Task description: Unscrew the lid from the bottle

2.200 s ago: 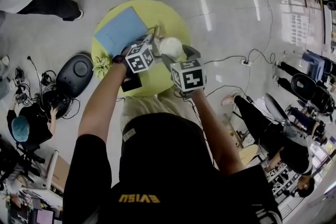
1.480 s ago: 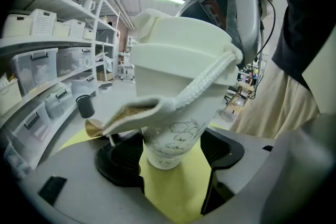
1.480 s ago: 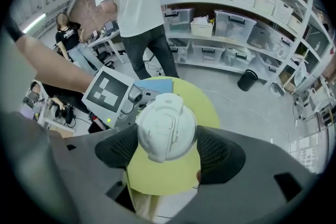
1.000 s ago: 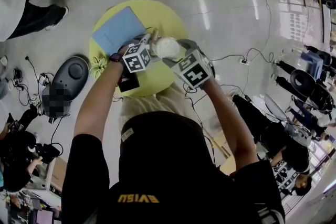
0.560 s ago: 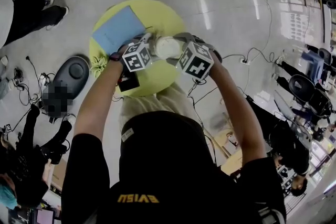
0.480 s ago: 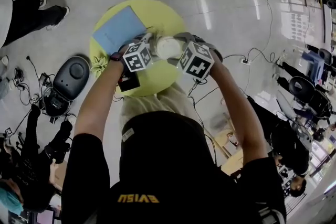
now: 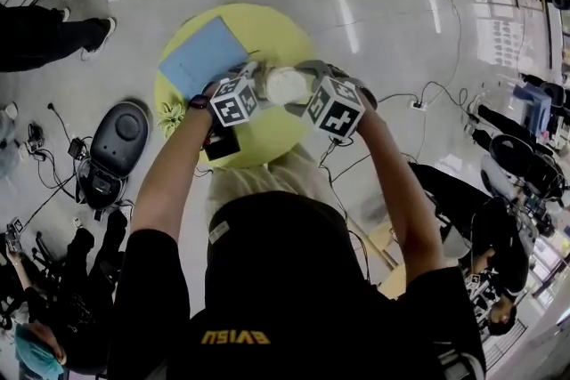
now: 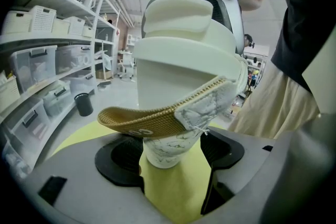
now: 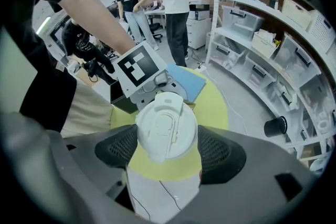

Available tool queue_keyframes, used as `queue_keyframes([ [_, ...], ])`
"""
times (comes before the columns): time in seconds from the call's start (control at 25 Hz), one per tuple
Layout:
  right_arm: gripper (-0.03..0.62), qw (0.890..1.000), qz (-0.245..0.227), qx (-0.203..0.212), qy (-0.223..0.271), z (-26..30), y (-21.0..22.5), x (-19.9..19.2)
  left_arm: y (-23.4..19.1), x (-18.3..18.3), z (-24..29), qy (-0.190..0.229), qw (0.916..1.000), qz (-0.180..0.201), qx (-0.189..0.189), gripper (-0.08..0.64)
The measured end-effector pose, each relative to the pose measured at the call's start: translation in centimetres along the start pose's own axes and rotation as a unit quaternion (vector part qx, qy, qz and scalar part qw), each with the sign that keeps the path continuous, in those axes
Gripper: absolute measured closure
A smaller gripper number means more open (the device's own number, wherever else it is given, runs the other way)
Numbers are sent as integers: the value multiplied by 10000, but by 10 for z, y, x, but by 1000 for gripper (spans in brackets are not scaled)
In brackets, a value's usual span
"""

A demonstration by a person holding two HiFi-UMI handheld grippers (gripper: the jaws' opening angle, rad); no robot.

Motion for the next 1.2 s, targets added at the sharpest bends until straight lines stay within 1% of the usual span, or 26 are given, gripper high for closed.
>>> queue_keyframes([
  [0.08, 233, 9999, 81, -104, 98, -1, -2, 0, 1, 1, 0, -5, 10000, -5, 6, 206],
  [0.12, 227, 9994, 198, -233, 184, -4, -3, -1, 1, 1, 0, -9, 10000, -3, 7, 206],
  [0.2, 218, 9953, 624, -592, 442, -9, -6, -6, 1, 2, -1, -21, 10000, -2, -1, 206],
  [0.28, 212, 9844, 1244, -959, 795, -15, -13, -10, 2, 2, -2, -32, 10000, -14, -6, 206],
  [0.32, 212, 9760, 1584, -1117, 993, -19, -17, -10, 2, 1, -2, -32, 10000, -19, -6, 206],
  [0.4, 212, 9548, 2238, -1419, 1347, -23, -27, -9, 1, 1, -2, -27, 10000, -25, -9, 206],
  [0.52, 212, 9155, 3116, -2015, 1557, -18, -37, -11, 1, 0, 0, -22, 10000, -27, -15, 206],
  [0.6, 216, 8895, 3519, -2450, 1580, -14, -41, -11, 3, 1, 1, -29, 10000, -39, -10, 206],
  [0.68, 218, 8655, 3815, -2803, 1636, -14, -42, -10, 4, 4, 1, -35, 10000, -50, 2, 206],
  [0.72, 223, 8549, 3946, -2919, 1678, -15, -41, -9, 4, 5, 1, -38, 10000, -55, 6, 206],
  [0.76, 230, 8471, 4050, -2980, 1721, -14, -40, -8, 4, 6, 0, -42, 10000, -61, 7, 206],
  [0.8, 232, 8433, 4110, -2984, 1757, -13, -39, -7, 3, 5, -1, -44, 10000, -68, 6, 206],
  [0.84, 254, 8435, 4110, -2962, 1781, -10, -39, -6, 3, 4, -1, -45, 10000, -74, 5, 206],
  [0.96, 270, 8535, 3926, -2924, 1784, -5, -41, -6, 5, 2, 0, -45, 10000, -66, 9, 206],
  [1.2, 270, 8646, 3854, -2767, 1656, -6, -39, -8, 6, 3, 1, -58, 10000, -73, -11, 207],
])
Point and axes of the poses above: the fingertips, and each gripper's own axes: z forward along the fingers, y to its right, x out of its top, the point moved 8 cm from there along -z, backward along the fingers, and after that the axes turned 3 degrees about y, right-handed, at the moved point
